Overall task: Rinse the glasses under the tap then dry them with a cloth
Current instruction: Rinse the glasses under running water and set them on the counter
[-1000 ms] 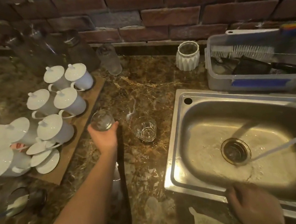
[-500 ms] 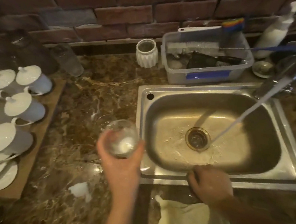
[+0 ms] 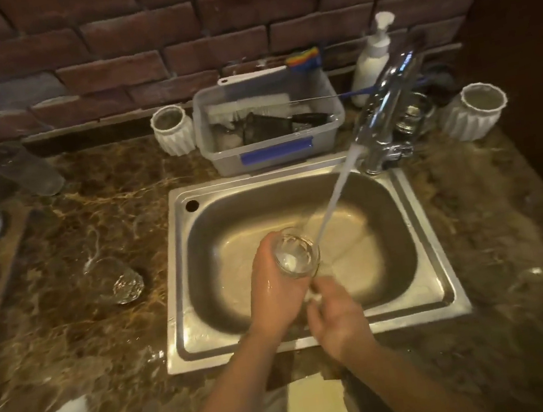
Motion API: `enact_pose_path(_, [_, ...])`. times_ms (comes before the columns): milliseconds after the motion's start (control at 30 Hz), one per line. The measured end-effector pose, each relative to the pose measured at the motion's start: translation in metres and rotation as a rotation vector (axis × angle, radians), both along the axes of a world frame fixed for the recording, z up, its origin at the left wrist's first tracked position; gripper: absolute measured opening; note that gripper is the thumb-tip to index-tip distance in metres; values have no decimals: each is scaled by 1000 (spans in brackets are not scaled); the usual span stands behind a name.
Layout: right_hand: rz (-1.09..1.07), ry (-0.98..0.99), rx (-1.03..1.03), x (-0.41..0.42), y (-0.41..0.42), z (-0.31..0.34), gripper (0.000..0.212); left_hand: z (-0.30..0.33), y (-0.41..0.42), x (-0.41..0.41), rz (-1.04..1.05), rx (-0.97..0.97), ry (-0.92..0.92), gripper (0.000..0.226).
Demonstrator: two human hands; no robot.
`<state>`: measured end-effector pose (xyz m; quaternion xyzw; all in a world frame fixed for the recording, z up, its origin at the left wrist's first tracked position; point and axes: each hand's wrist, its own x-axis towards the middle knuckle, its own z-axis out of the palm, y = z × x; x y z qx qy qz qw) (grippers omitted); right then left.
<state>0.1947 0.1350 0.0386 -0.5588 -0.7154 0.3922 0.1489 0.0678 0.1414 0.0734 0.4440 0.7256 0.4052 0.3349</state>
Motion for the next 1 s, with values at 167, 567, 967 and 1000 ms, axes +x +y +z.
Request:
enact_pose_path(167, [18, 92, 495, 35, 41, 13, 43, -13, 23, 5, -162, 35, 228, 60])
enact_pose_path(567, [507, -120, 163, 22, 97, 28, 37, -28, 58, 4, -361, 169, 369, 49])
enact_pose_path(967, [415, 79, -287, -9, 101, 43, 33, -24, 65, -26, -391, 127, 525, 62])
enact_pose_path(1000, [524, -130, -67, -5, 106, 35, 34, -20, 67, -28, -430, 115, 498, 54])
